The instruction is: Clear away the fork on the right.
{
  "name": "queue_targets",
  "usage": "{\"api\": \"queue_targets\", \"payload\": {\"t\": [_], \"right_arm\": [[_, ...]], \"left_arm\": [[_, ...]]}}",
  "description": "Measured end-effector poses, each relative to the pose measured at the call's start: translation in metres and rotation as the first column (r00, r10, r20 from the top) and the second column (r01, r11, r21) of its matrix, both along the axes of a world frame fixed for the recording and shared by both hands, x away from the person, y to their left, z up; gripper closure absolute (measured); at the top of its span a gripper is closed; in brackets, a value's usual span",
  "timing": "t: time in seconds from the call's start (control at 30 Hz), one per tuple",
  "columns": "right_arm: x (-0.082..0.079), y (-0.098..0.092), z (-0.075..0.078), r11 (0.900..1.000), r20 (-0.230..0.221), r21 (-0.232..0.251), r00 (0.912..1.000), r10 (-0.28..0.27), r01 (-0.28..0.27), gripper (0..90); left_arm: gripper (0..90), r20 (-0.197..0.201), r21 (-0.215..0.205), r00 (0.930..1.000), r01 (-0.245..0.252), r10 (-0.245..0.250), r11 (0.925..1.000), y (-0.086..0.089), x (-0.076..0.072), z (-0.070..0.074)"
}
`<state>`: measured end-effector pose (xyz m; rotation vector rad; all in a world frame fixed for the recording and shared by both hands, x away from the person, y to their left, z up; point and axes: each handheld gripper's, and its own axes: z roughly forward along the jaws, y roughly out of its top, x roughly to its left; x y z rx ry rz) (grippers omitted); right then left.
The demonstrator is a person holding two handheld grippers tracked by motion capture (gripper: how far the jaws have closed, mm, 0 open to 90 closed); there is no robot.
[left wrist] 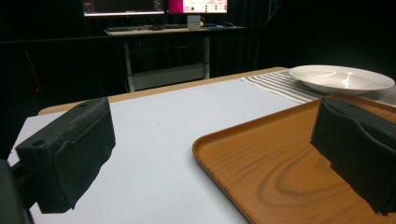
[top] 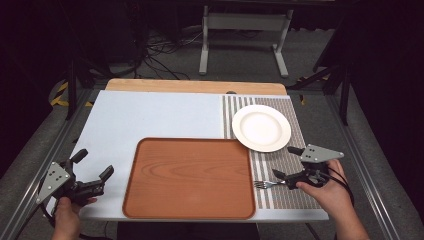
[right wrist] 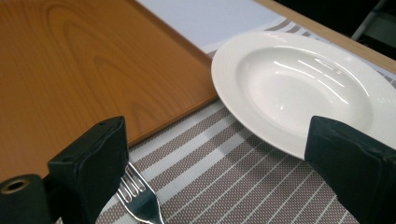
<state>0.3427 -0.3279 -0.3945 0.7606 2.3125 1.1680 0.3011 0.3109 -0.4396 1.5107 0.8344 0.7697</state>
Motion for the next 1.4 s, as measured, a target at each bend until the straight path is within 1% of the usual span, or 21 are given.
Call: {"api": "queue_targets", "payload": {"t": [0.07, 0.17, 0.23, 0.3, 0.37, 0.4, 0.43, 0.5, 0.77, 0.8, 0.83, 0.97, 1.0, 1.07, 1.1, 1.13, 1.2, 1.23, 1.27, 1.37, 1.4], "right_arm": [[0.002, 0.003, 0.004, 0.999, -0.02, -0.041, 0.9994, 0.028, -0.028, 9.3], [0.006, 0.007, 0.009, 0.991, -0.048, -0.118, 0.9975, 0.051, -0.057, 9.3], [0.006, 0.007, 0.01, 0.989, -0.052, -0.134, 0.9972, 0.054, -0.06, 9.3], [0.009, 0.009, 0.012, 0.98, -0.072, -0.187, 0.9955, 0.062, -0.074, 9.3], [0.012, 0.01, 0.014, 0.972, -0.099, -0.22, 0.9931, 0.064, -0.084, 9.2], [0.013, 0.01, 0.014, 0.969, -0.117, -0.232, 0.991, 0.065, -0.091, 9.3], [0.013, 0.01, 0.014, 0.969, -0.117, -0.232, 0.991, 0.065, -0.091, 9.3], [0.015, 0.011, 0.014, 0.961, -0.138, -0.259, 0.9883, 0.065, -0.1, 9.4], [0.021, 0.015, 0.017, 0.931, -0.163, -0.34, 0.9837, 0.077, -0.129, 11.4], [0.022, 0.015, 0.017, 0.923, -0.165, -0.361, 0.983, 0.08, -0.136, 11.5], [0.023, 0.015, 0.017, 0.921, -0.171, -0.365, 0.9823, 0.077, -0.135, 11.5], [0.026, 0.016, 0.016, 0.904, -0.209, -0.395, 0.9743, 0.084, -0.163, 12.4], [0.026, 0.016, 0.015, 0.902, -0.213, -0.397, 0.9732, 0.086, -0.167, 12.5], [0.027, 0.017, 0.016, 0.891, -0.228, -0.41, 0.968, 0.105, -0.193, 13.7], [0.028, 0.018, 0.016, 0.888, -0.234, -0.416, 0.9665, 0.106, -0.198, 14.2], [0.028, 0.018, 0.015, 0.888, -0.246, -0.413, 0.9636, 0.106, -0.203, 15.1], [0.028, 0.018, 0.013, 0.871, -0.295, -0.438, 0.9508, 0.095, -0.223, 15.7], [0.029, 0.018, 0.011, 0.857, -0.303, -0.457, 0.9476, 0.1, -0.236, 16.5], [0.029, 0.018, 0.011, 0.857, -0.303, -0.457, 0.9476, 0.1, -0.236, 16.5], [0.032, 0.019, 0.006, 0.826, -0.342, -0.483, 0.931, 0.129, -0.291, 18.7], [0.033, 0.019, 0.005, 0.812, -0.345, -0.496, 0.9281, 0.14, -0.307, 19.4]], "left_arm": [[0.4, -0.001, -0.001, 1.0, -0.004, 0.004, 1.0, 0.0, 0.0, 0.0], [0.4, -0.001, -0.001, 1.0, -0.007, 0.007, 1.0, 0.001, 0.0, 0.0], [0.5, -0.001, -0.001, 1.0, -0.007, 0.007, 1.0, 0.001, 0.0, 0.0], [0.5, -0.001, -0.001, 1.0, -0.007, 0.007, 1.0, 0.001, 0.0, 0.0], [0.5, -0.001, -0.002, 1.0, -0.006, 0.006, 1.0, 0.001, 0.0, 0.001], [0.5, -0.001, -0.001, 1.0, -0.006, 0.006, 1.0, 0.001, 0.0, 0.0], [0.4, -0.001, -0.001, 1.0, -0.006, 0.006, 1.0, 0.001, 0.0, 0.0], [0.5, -0.001, -0.001, 1.0, -0.006, 0.006, 1.0, 0.001, 0.0, 0.0], [0.5, -0.006, -0.002, 1.0, -0.003, 0.003, 1.0, 0.001, 0.0, 0.0], [0.5, -0.006, -0.003, 1.0, -0.003, 0.003, 1.0, 0.001, 0.0, 0.0], [0.5, -0.006, -0.003, 1.0, -0.004, 0.004, 1.0, 0.001, 0.0, 0.0], [0.5, -0.008, -0.004, 1.0, -0.004, 0.004, 1.0, 0.002, 0.0, 0.0], [0.4, -0.008, -0.003, 1.0, -0.003, 0.003, 1.0, 0.002, 0.0, 0.0], [0.4, -0.008, -0.003, 1.0, -0.002, 0.002, 1.0, 0.002, 0.0, 0.0], [0.5, -0.008, -0.004, 1.0, -0.003, 0.003, 1.0, 0.002, 0.0, 0.0], [0.5, -0.008, -0.004, 1.0, -0.004, 0.004, 1.0, 0.002, 0.0, 0.0], [0.5, -0.008, -0.003, 1.0, -0.004, 0.004, 1.0, 0.002, 0.0, 0.0], [0.5, -0.007, 0.001, 1.0, -0.005, 0.005, 1.0, 0.002, 0.0, 0.0], [0.5, -0.007, 0.001, 1.0, -0.005, 0.005, 1.0, 0.002, 0.0, 0.0], [0.5, -0.01, -0.004, 0.9999, -0.012, 0.012, 0.9999, 0.003, 0.001, 0.0], [0.5, -0.01, -0.005, 0.9999, -0.012, 0.012, 0.9999, 0.003, 0.001, 0.0]]}}
